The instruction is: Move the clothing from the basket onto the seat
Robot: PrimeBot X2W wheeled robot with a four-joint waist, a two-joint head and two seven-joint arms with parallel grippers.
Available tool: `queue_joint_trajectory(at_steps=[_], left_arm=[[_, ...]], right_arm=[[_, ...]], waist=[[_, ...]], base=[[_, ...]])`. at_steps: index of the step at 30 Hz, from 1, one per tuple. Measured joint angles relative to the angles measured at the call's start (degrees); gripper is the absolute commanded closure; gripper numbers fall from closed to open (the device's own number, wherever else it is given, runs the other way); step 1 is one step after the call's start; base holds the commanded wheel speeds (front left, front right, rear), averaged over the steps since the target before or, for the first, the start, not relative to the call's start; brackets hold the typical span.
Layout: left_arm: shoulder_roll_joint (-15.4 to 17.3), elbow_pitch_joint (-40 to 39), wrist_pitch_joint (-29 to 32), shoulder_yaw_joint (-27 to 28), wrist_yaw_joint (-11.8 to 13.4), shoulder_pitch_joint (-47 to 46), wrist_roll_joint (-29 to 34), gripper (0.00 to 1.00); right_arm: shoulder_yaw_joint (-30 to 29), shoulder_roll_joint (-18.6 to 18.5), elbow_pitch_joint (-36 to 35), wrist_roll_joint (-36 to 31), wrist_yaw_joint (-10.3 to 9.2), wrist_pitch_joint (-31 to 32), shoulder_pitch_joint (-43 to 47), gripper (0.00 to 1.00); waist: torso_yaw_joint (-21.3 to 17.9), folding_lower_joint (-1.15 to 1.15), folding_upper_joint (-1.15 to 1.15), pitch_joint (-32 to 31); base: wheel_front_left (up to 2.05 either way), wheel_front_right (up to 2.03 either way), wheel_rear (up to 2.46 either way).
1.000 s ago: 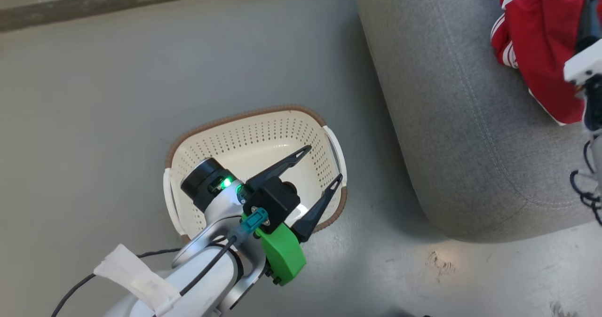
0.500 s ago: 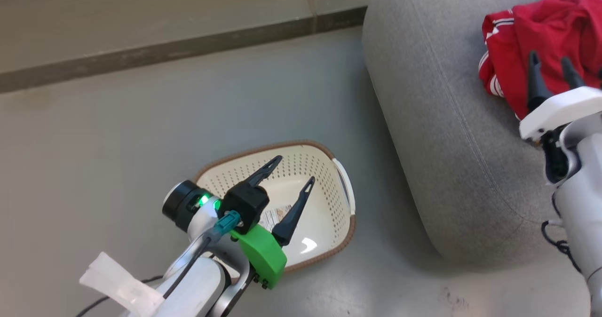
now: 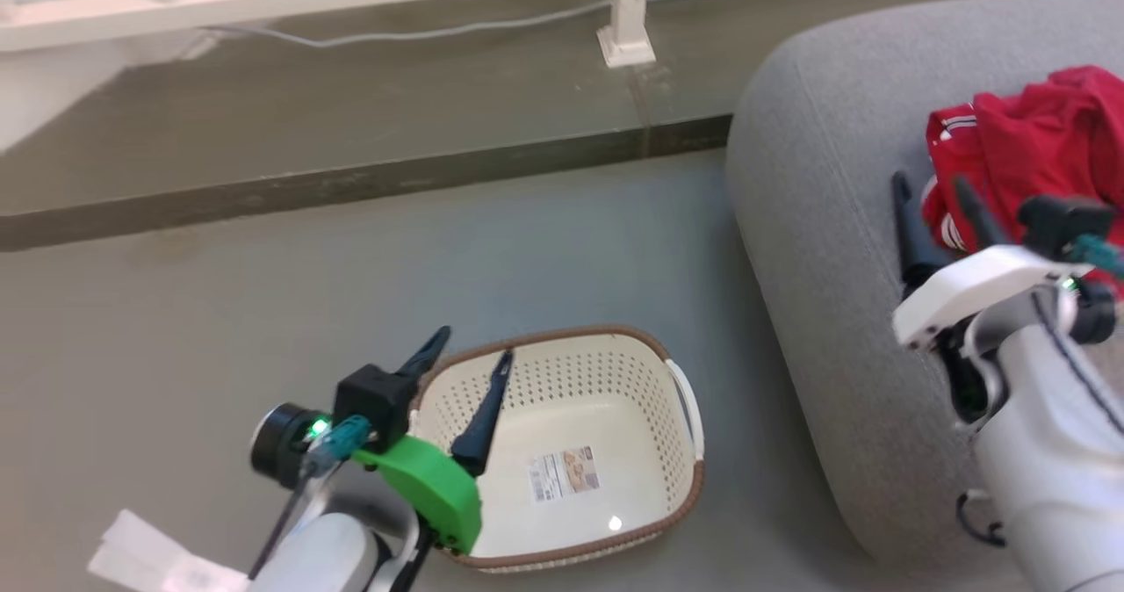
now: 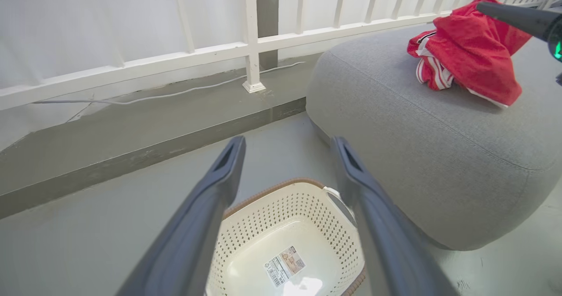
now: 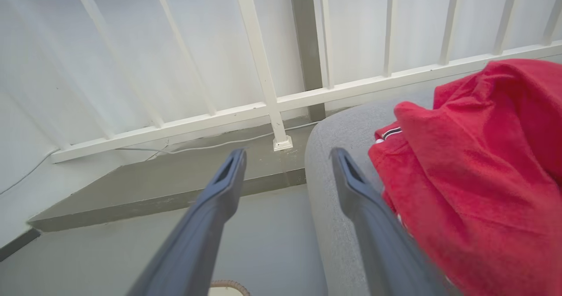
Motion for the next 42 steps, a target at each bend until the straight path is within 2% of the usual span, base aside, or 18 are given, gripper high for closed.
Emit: queue_joint_trajectory(at_steps=[8, 15, 19, 34, 42], left_arm=[[1.0, 2.1, -2.0, 7.3, 0.7, 5.1, -0.9, 0.00], [1.4, 3.8, -3.8, 15.1, 0.8, 8.9, -1.2, 0.00], [1.4, 4.3, -3.9, 18.6, 0.9, 10.9, -1.1, 0.00], [-0.5, 4.8, -4.4, 24.5, 1.0, 16.3, 1.4, 0.00], [-1.8, 3.7, -4.9, 25.3, 1.0, 18.0, 4.5, 0.00]], right_arm=[[1.9, 3.3, -4.6, -1.4, 0.11, 0.0, 7.1, 0.00], [2.5, 3.9, -8.4, -2.6, -0.16, 0.0, 12.1, 0.00], [2.7, 4.1, -11.2, -3.0, -1.27, 0.0, 14.1, 0.00], [2.6, 3.6, -17.9, -5.0, -4.68, 0.0, 21.4, 0.00], [2.1, 3.2, -21.0, -5.0, -5.90, 0.0, 25.0, 0.00]], waist=[[2.4, 0.00, 0.00, -3.8], [4.0, 0.00, 0.00, -6.4], [4.6, 0.00, 0.00, -7.3], [4.7, 0.00, 0.00, -8.6], [4.8, 0.00, 0.00, -9.2]], base=[[0.00, 0.00, 0.00], [0.00, 0.00, 0.00], [0.00, 0.00, 0.00], [0.00, 0.00, 0.00], [0.00, 0.00, 0.00]])
